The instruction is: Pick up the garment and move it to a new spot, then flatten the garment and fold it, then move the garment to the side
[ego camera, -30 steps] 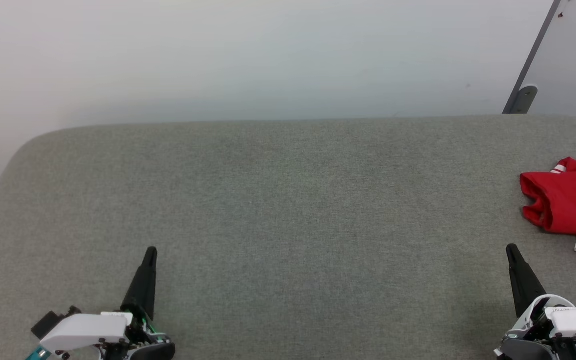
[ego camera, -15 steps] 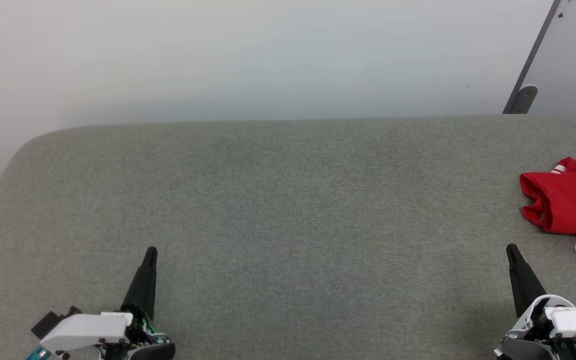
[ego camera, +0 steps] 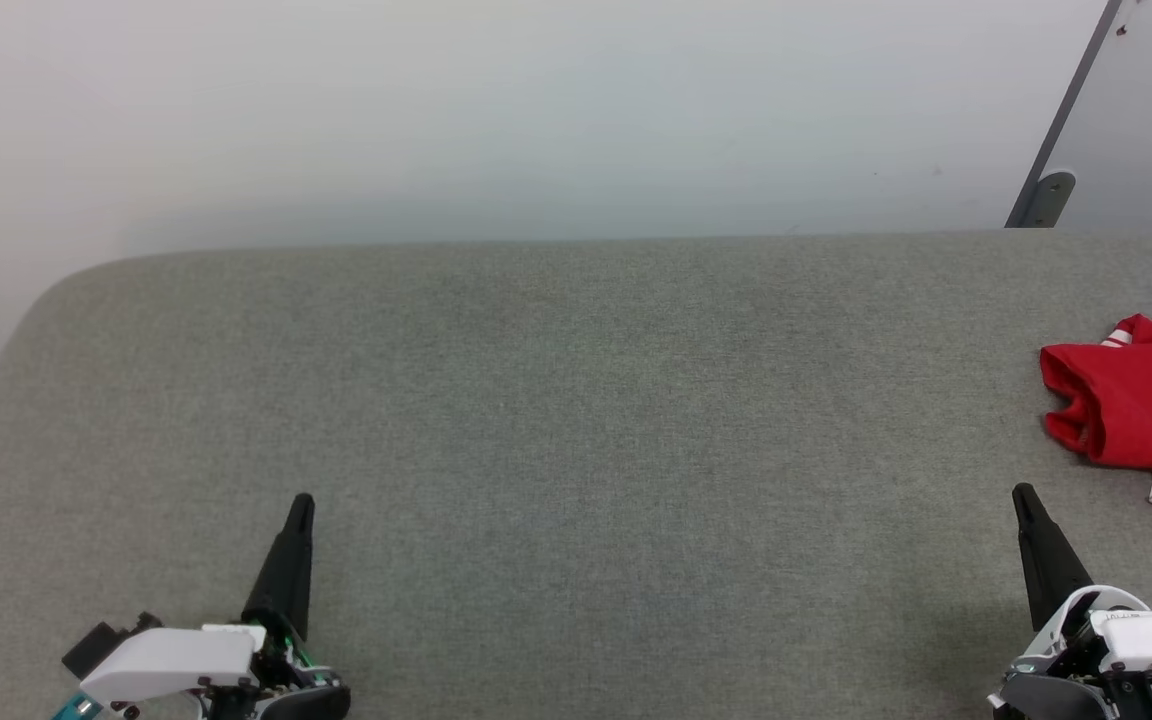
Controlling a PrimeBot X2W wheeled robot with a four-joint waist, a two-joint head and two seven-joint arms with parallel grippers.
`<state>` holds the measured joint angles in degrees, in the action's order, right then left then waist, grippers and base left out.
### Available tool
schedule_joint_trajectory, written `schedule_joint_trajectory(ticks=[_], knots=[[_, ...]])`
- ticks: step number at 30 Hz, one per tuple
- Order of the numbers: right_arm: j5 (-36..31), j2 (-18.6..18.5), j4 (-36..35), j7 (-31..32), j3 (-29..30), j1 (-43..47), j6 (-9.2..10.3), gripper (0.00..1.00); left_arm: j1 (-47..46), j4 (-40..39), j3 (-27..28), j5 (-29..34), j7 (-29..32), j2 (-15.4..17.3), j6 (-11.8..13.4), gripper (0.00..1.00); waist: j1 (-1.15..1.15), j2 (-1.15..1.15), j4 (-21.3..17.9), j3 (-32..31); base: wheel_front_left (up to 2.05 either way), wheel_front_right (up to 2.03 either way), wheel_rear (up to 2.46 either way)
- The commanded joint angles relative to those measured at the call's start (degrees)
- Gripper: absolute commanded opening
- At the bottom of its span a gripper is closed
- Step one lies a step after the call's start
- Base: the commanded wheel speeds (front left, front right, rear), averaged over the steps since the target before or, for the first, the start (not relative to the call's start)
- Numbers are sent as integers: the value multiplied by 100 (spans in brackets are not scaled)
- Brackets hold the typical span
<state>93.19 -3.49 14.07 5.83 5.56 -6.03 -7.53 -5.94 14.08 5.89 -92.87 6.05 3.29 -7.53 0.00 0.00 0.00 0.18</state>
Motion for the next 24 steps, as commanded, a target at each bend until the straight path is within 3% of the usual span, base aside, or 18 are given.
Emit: schedule_joint_trajectory(ticks=[1, 24], knots=[[-23, 0, 5, 18, 30, -26, 8, 0, -61, 12, 17, 6, 29, -13, 8, 0, 0, 0, 0, 0, 0, 0, 0], [-43, 20, 6, 32, 48, -24, 8, 0, -64, 11, 33, 23, 32, -25, 8, 0, 0, 0, 0, 0, 0, 0, 0]])
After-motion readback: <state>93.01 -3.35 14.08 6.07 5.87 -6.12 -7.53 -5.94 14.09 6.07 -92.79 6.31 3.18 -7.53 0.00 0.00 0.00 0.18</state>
